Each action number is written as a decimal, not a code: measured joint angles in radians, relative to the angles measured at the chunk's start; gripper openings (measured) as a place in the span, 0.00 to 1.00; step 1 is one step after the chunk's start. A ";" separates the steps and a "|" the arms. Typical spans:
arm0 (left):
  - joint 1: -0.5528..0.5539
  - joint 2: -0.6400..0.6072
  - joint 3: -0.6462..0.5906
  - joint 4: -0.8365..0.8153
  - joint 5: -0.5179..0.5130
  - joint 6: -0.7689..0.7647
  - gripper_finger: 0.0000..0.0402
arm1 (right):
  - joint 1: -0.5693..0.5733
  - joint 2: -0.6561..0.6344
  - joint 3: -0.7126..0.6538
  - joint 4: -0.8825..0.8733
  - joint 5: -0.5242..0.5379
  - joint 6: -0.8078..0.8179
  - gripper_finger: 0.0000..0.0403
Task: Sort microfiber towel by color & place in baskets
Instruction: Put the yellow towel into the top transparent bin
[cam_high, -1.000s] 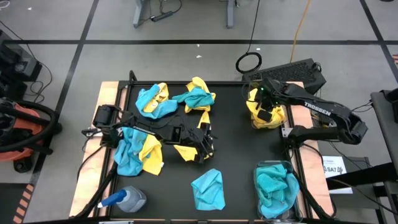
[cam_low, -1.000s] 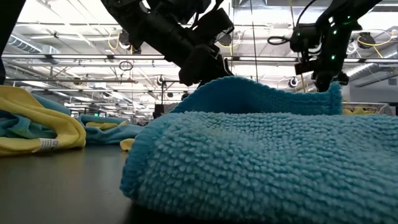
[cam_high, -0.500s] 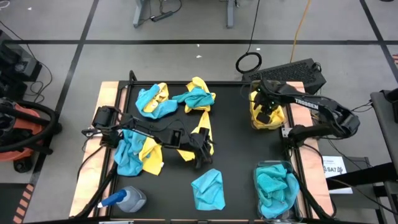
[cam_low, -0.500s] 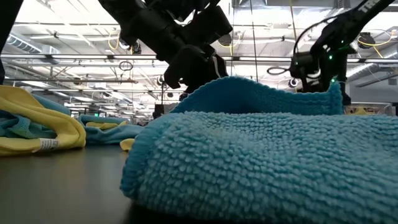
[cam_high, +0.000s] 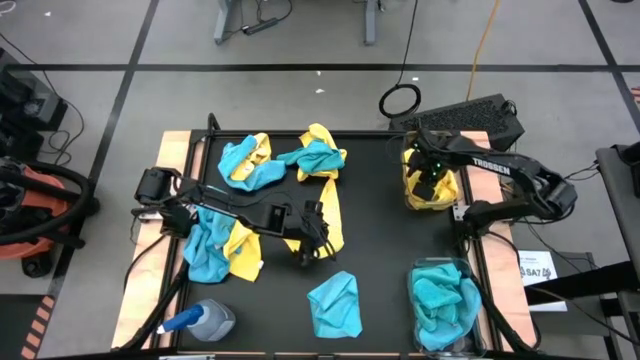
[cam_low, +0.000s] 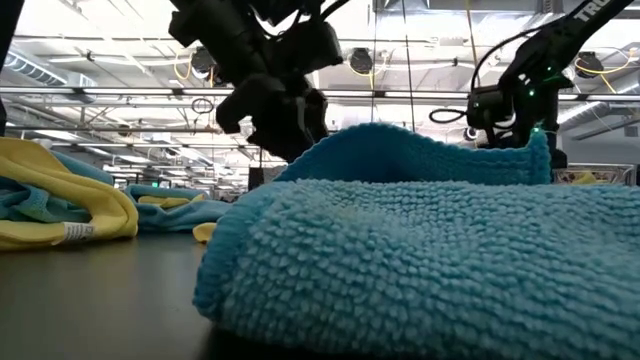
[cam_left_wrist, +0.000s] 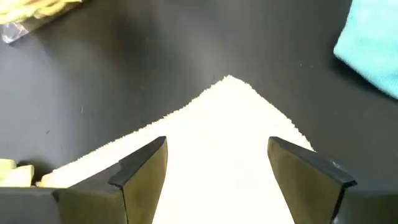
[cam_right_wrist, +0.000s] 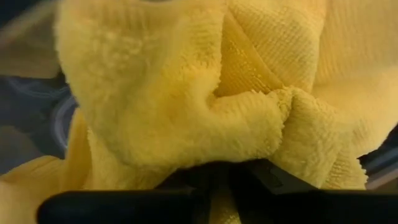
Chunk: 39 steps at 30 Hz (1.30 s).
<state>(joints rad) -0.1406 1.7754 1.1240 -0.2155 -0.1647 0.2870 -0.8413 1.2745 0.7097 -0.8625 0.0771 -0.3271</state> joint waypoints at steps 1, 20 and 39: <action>0.000 0.000 0.001 -0.007 0.000 -0.008 0.70 | 0.000 -0.010 0.003 -0.003 -0.002 0.000 0.14; 0.010 0.002 -0.022 -0.105 0.013 -0.099 0.70 | 0.006 -0.230 0.233 -0.249 -0.159 0.077 0.53; 0.082 0.099 -0.098 0.077 0.160 -0.126 0.70 | 0.108 -0.458 0.267 -0.043 -0.585 0.233 0.64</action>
<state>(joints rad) -0.0582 1.8742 1.0265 -0.1384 -0.0050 0.1608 -0.7330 0.8160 0.9768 -0.9052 -0.5082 -0.0943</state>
